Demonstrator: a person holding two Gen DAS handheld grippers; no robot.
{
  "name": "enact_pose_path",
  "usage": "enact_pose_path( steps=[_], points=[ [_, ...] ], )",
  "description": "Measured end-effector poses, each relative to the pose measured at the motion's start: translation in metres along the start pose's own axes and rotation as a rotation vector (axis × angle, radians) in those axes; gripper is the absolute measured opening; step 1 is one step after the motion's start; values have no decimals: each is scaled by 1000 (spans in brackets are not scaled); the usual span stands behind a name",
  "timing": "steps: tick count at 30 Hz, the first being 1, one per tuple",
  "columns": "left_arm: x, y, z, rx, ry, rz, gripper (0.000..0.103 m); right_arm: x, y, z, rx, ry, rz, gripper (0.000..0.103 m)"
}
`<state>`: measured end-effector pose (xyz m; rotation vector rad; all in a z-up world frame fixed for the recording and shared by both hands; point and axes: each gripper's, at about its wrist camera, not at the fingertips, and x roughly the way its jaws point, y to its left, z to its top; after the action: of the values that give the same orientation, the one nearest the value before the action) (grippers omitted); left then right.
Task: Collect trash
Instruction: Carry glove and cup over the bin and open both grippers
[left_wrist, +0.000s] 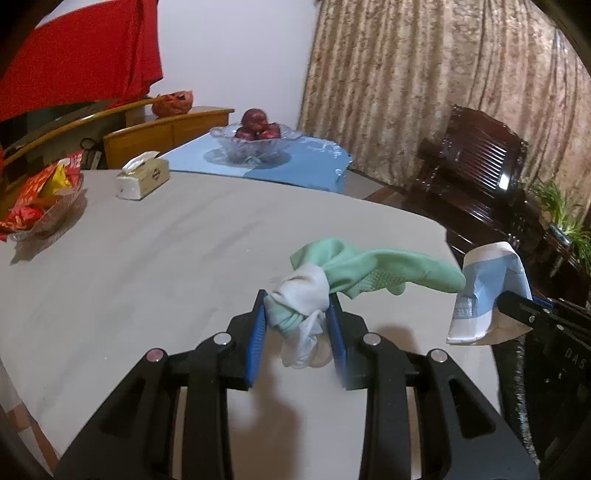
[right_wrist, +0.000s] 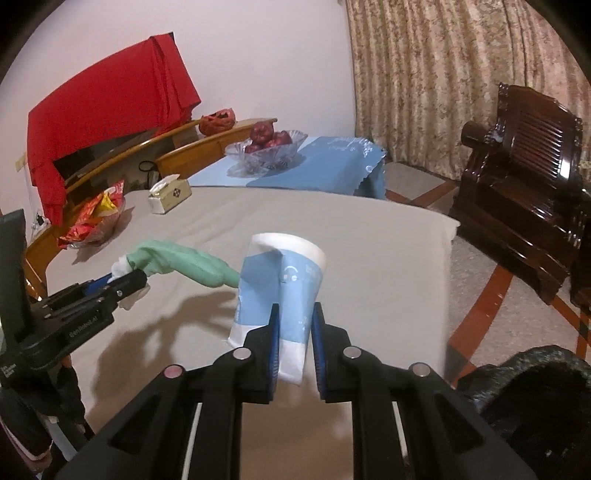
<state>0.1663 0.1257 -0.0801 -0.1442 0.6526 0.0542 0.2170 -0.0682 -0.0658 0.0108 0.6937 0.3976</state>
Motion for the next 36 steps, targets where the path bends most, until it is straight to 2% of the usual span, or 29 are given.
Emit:
enact_pose_path(
  steps=[9,21,36],
  points=[
    [-28,-46,-1,54,-29,-64,30,-51,-21,-9,18,-56,-48,16],
    [-55,-108,-9,136,-47,-172,30,-123,-64,-30,58,-119,-165,16],
    [-67,-191,-29,264,-35,-306,30,-185,-128,-82,164,-111,-336,16]
  ],
)
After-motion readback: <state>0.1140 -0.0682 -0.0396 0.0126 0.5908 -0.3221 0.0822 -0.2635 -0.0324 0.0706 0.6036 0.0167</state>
